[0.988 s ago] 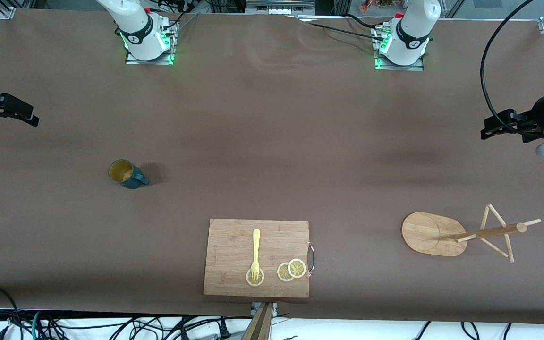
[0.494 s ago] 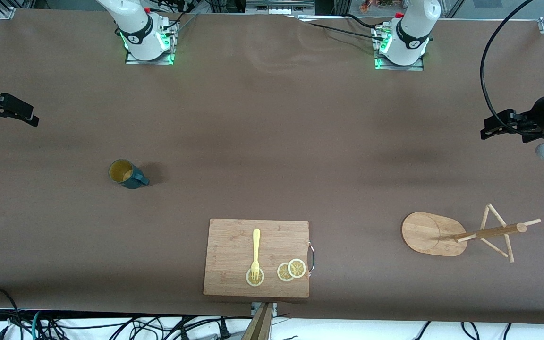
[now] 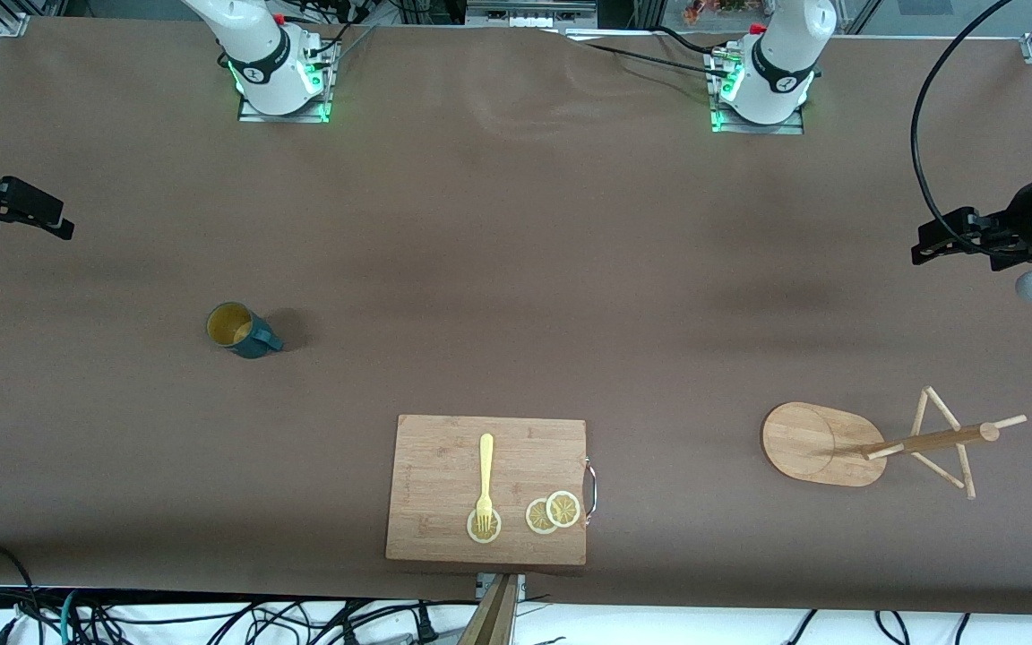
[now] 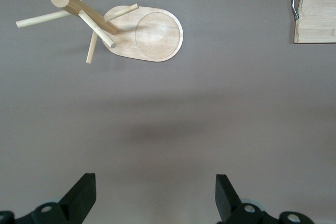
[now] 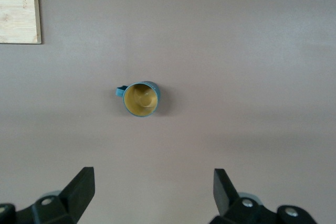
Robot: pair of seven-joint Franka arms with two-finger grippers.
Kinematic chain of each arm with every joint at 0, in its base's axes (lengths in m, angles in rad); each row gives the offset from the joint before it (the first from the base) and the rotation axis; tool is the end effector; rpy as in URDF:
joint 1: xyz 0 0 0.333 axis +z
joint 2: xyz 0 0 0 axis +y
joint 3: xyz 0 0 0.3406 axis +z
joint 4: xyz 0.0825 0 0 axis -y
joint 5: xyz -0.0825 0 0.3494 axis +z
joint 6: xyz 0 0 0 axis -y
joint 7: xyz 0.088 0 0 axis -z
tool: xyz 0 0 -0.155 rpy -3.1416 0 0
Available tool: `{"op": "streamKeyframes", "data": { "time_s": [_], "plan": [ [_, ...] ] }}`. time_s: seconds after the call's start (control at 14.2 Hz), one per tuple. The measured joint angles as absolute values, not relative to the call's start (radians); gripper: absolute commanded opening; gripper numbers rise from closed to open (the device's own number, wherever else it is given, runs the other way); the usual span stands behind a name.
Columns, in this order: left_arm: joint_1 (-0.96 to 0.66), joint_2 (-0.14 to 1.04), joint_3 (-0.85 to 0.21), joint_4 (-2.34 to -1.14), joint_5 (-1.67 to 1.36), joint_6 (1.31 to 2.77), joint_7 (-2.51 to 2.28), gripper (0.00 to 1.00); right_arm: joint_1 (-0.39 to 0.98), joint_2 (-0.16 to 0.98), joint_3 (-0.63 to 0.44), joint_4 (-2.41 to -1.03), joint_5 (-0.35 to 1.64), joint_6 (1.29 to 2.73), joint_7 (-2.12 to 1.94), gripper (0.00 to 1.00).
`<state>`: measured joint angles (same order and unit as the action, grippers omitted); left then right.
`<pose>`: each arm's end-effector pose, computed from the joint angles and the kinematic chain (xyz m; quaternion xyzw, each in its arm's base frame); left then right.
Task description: Pass cup and hang on rack
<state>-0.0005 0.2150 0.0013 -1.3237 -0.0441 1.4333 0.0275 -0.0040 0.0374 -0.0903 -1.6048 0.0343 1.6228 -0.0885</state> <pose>0.5710 -0.0069 0.5786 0.9983 -0.0152 -0.0523 0.0226 0.5327 -0.0444 0.5711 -0.9998 0.0039 0.0082 0.0162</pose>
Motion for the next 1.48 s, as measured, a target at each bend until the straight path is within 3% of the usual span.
{"op": "streamKeyframes", "data": {
  "time_s": [0.85, 1.27, 1.48],
  "plan": [
    [-0.001, 0.215, 0.001, -1.324, -0.044, 1.433, 0.028, 1.00, 0.031, 0.061, -0.074, -1.609, 0.034, 1.654, -0.088, 1.00],
    [0.000, 0.215, 0.001, -1.324, -0.044, 1.433, 0.028, 1.00, 0.064, 0.285, -0.071, -1.626, 0.034, 1.805, -0.069, 1.00],
    [0.000, 0.215, 0.002, -1.324, -0.044, 1.433, 0.028, 1.00, 0.067, 0.356, -0.071, -1.698, 0.035, 1.960, 0.029, 1.00]
  ]
}}
